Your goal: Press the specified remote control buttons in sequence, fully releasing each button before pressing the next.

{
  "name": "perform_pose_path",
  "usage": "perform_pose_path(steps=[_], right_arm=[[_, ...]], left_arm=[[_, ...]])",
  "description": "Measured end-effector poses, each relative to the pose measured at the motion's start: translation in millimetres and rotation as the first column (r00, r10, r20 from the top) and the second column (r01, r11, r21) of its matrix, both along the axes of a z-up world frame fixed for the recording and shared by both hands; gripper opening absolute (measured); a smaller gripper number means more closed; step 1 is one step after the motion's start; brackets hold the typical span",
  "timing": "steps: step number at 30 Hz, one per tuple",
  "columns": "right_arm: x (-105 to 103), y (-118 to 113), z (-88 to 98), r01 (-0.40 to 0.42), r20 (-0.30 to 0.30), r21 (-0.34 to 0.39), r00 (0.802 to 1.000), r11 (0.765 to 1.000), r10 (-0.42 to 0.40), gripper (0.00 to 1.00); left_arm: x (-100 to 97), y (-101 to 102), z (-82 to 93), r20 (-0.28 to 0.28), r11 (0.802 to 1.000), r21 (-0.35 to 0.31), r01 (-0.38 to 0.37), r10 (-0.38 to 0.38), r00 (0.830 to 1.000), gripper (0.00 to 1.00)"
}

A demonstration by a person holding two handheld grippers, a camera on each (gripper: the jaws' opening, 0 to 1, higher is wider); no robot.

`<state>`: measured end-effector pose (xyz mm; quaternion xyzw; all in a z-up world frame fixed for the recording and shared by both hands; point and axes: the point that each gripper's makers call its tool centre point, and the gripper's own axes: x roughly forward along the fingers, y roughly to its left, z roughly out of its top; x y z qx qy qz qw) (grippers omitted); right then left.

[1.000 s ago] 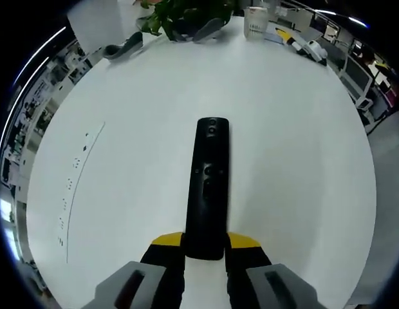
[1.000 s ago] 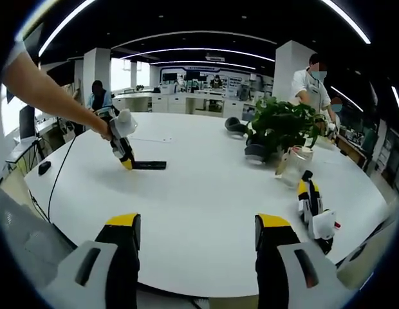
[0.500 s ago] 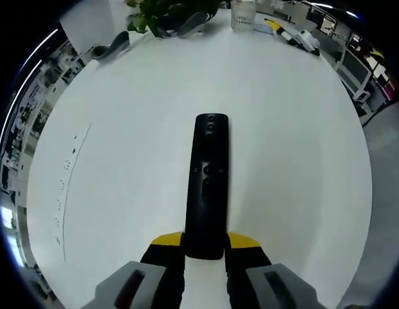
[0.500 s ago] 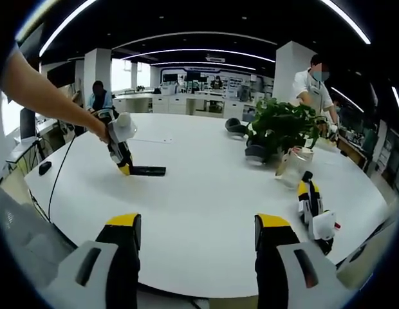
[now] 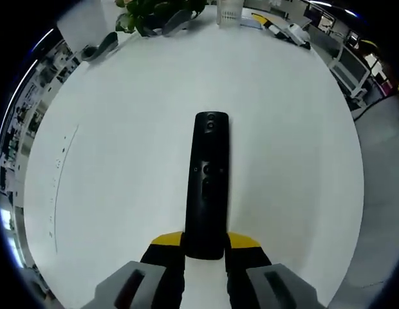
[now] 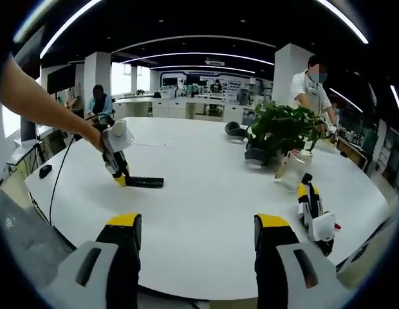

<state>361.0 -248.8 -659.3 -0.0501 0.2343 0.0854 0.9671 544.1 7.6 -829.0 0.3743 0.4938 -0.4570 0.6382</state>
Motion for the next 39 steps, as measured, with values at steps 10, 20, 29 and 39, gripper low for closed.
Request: perform_pose_path(steps=[10,20,29,39], right_arm=[[-0.4,-2.1,3.5,0.011,0.018,0.011,1.000,1.000,-0.012,0.74],[-0.8,-2.5,6.9,0.016,0.033,0.026,0.999,1.000,-0.017,0.74],[-2.1,-2.1,8.6,0.017,0.038,0.040,0.999,0.999,-0.018,0.74],[-2.4,2.2,7.3,-0.007,0.029,0.039,1.000,0.999,0.005,0.74]], left_arm=[[-18.3,-2.3,-3.5,-0.009,0.999,0.032,0.019,-0.018,1.000,0.23],[-37.5,-2.0,-3.6,-0.008,0.999,0.028,0.025,-0.025,1.000,0.23],[-54.3,-3.8,-3.4,-0.007,0.999,0.036,0.027,-0.026,1.000,0.23],[-70.7,-6.1,-3.4,-0.007,0.999,0.036,0.024,-0.024,1.000,0.23]])
